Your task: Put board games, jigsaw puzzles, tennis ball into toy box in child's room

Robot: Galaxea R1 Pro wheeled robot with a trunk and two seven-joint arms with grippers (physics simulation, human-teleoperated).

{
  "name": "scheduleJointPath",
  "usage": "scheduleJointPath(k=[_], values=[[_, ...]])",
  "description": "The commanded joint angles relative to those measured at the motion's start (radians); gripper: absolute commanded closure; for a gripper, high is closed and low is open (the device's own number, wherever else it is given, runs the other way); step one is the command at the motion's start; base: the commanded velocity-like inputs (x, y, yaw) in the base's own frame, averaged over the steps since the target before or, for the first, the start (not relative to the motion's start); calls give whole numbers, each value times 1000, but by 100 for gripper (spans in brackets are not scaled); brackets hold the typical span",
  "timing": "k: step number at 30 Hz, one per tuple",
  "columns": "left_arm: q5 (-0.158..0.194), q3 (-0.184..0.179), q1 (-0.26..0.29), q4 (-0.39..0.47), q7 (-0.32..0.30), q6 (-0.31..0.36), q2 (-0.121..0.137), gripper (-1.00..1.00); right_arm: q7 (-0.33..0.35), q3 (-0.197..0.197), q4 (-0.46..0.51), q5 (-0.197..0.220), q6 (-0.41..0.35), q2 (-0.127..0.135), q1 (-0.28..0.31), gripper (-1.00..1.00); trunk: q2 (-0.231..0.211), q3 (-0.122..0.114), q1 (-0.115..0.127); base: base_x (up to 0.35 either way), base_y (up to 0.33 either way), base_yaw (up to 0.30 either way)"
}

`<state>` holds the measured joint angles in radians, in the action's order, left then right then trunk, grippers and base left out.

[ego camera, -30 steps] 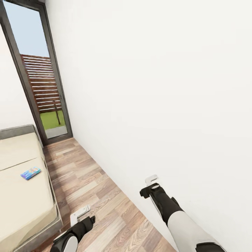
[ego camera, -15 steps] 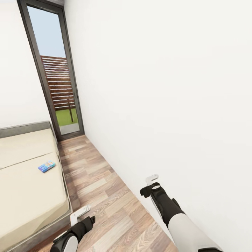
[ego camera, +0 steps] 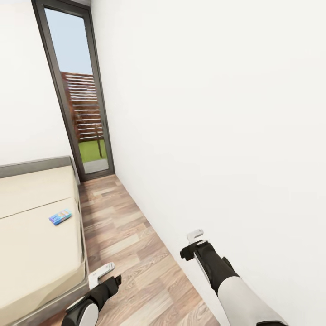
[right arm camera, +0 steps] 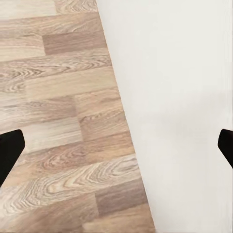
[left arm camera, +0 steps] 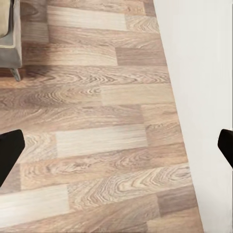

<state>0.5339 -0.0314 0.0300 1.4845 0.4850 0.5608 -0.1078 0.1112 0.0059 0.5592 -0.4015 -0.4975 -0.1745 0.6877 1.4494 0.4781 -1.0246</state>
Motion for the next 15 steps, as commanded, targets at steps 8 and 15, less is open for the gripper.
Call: scheduleJointPath(k=[8,15], values=[[11,1,-7,14,10,1,0,-100,143,1,1,-15,-17,0,0,-100,1,1,0,271,-219,4],[10,4,-20,27,10,1,0,-100,176,3,1,-15,-19,0,1,-100,1,1,0,241,-46,30]])
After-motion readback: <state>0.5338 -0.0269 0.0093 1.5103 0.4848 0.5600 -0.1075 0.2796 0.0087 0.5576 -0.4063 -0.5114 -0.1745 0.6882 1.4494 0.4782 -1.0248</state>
